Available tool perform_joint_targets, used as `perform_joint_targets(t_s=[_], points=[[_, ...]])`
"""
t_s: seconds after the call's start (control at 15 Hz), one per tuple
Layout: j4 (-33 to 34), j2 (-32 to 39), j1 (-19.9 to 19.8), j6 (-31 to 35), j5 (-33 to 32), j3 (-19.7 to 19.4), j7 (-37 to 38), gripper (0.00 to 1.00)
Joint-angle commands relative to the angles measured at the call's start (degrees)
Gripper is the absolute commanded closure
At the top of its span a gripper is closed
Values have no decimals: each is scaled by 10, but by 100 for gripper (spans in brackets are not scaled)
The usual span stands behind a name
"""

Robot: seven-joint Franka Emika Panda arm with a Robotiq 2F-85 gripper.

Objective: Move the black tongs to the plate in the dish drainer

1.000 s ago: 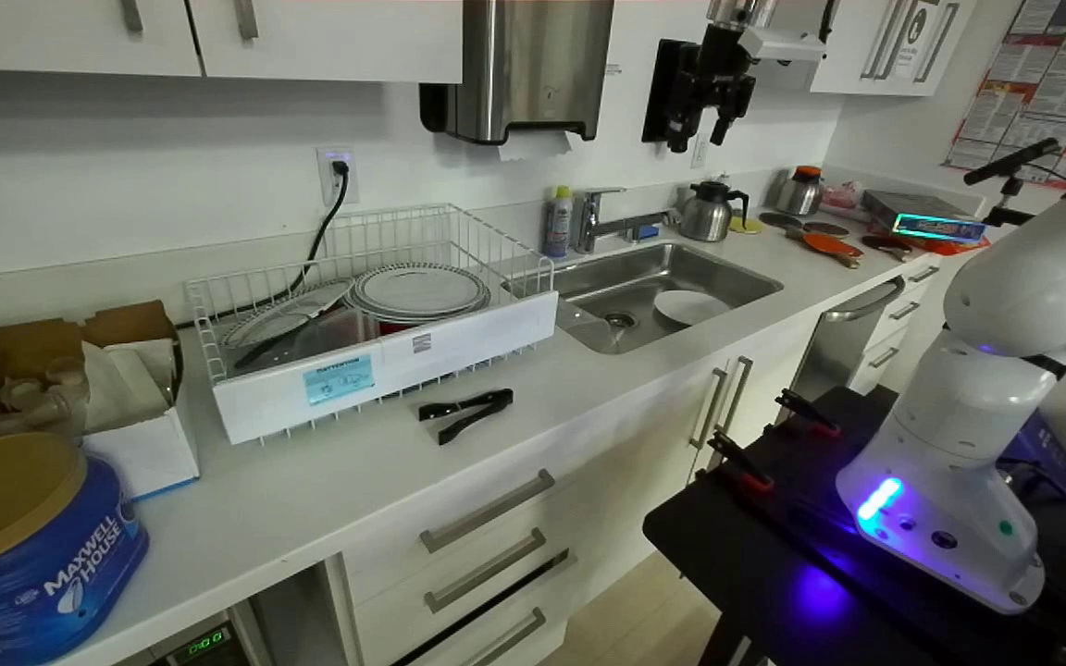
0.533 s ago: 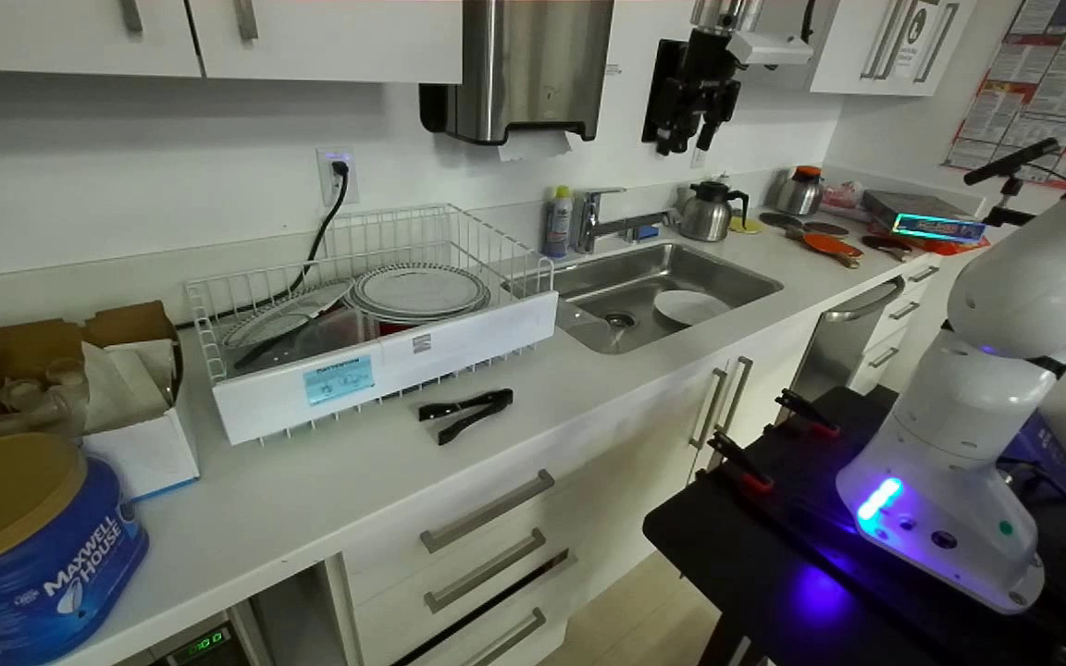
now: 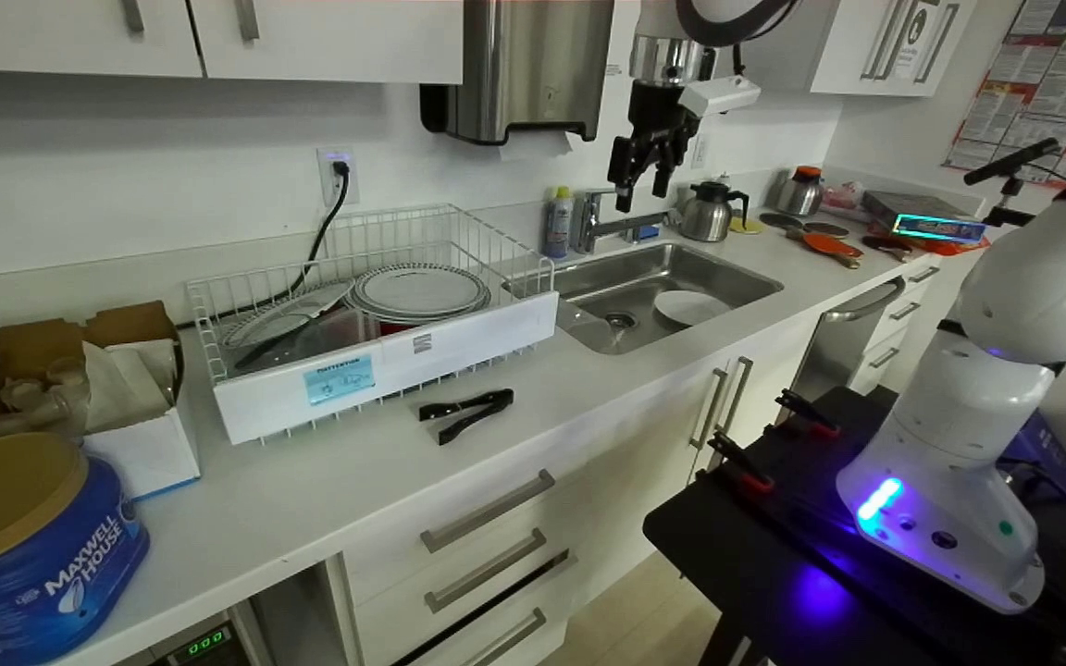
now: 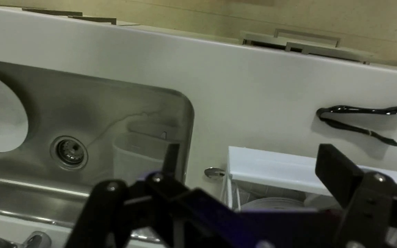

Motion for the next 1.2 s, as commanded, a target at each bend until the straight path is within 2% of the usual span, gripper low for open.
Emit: perform_joint_targets(t_s=[0.0,0.27,0.4,0.47,0.87,1.13], points=[[-16,23,27,33,6,28,42,0],[-31,37,59,61,13,53,56,0],[-34,25,61,52,-2,51,47,0],[-23,42,62,47,2,52,52,0],[-23,40,63,47,1,51,51,0],[-29,75,74,84,-21,75,61,0]])
